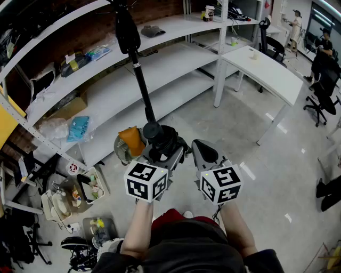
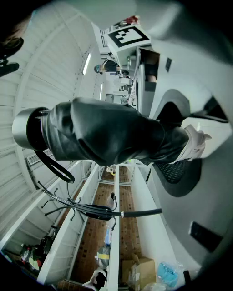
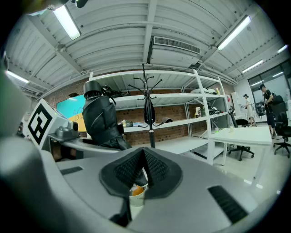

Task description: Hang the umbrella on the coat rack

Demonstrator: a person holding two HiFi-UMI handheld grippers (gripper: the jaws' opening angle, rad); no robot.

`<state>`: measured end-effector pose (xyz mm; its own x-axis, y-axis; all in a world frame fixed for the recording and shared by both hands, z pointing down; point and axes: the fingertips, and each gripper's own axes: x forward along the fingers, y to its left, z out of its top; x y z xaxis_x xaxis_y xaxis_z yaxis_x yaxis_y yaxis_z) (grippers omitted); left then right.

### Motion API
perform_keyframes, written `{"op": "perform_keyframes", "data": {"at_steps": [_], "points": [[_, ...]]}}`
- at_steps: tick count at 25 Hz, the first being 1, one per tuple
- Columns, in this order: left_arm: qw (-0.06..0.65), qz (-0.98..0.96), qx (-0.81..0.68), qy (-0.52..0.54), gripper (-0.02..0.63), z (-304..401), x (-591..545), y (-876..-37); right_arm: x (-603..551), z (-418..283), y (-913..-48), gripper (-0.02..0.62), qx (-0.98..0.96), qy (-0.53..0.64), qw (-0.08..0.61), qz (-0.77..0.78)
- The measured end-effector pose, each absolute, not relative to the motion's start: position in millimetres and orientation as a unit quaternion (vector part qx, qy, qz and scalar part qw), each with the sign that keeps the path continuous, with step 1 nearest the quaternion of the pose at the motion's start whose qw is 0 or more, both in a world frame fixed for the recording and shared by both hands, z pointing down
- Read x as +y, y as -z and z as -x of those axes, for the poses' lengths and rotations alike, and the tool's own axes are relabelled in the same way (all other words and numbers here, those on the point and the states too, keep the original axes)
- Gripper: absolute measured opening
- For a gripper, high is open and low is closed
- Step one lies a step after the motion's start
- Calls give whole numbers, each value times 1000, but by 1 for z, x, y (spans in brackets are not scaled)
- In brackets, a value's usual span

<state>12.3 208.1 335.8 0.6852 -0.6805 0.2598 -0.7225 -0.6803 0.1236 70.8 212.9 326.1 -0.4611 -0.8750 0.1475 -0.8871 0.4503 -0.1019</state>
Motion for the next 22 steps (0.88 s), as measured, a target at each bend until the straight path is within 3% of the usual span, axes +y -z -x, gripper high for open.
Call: {"op": "perform_keyframes", "data": {"at_steps": [22], "points": [[146, -900, -401, -85, 198, -9, 193, -353, 198, -84, -354, 18, -841, -114, 43, -527]]}}
